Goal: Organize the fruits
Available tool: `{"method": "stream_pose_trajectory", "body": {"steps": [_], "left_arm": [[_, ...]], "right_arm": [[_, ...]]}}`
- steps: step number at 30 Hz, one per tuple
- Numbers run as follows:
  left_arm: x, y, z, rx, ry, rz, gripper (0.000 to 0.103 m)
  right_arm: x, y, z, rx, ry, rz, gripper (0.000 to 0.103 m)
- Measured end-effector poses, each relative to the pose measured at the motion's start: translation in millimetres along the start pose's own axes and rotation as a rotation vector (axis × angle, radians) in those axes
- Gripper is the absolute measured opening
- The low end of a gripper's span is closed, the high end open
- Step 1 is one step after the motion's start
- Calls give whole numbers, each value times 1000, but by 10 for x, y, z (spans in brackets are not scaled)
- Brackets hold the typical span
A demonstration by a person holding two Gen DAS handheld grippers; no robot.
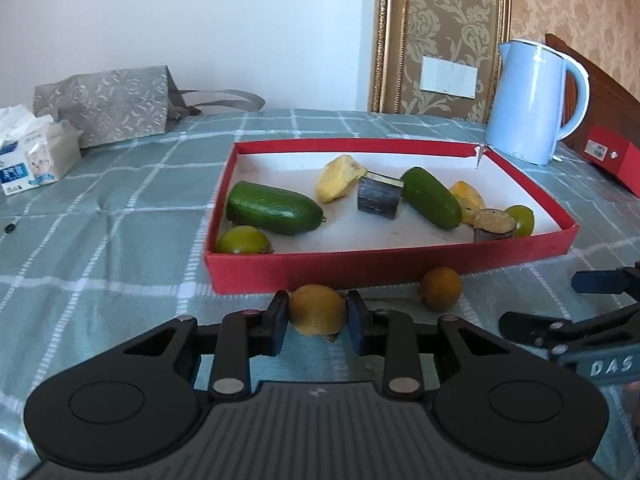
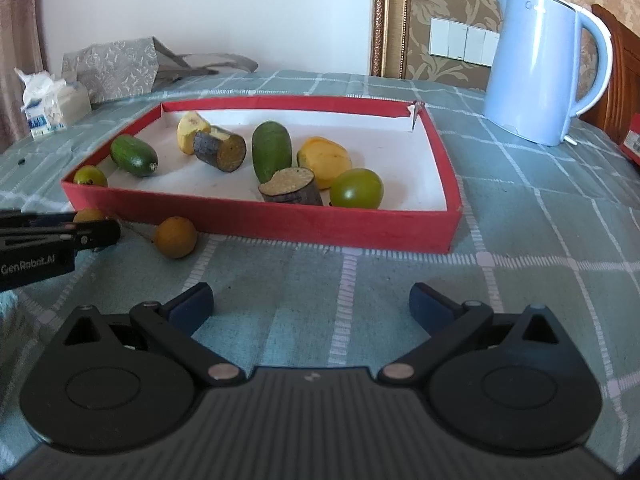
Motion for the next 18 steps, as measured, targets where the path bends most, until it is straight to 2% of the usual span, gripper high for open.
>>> {"method": "stream_pose_trajectory", "body": {"steps": [4, 8, 14, 18], "left_arm": [[-59, -38, 26, 15, -23, 9, 30], [-103, -34, 42, 4, -48, 6, 30], [-173, -34, 68, 5, -84, 26, 30], [-229, -17, 77, -7, -108, 38, 30]], "right_arm": [[-10, -33, 14, 48, 33, 61, 103], [-148, -69, 64, 81, -20, 29, 103], [-306, 7, 161, 71, -46, 15, 103], [-396, 95, 217, 45, -69, 10, 90]]}}
Point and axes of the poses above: each gripper's, at about its wrist camera, not at the fingertips, and y roughly the way its jaws point, x to its right, z to its top, the point moved 3 cm from there along y, roughly the way its jaws point, and after that the axes turned 14 degrees about -y, right-handed, at the moved point
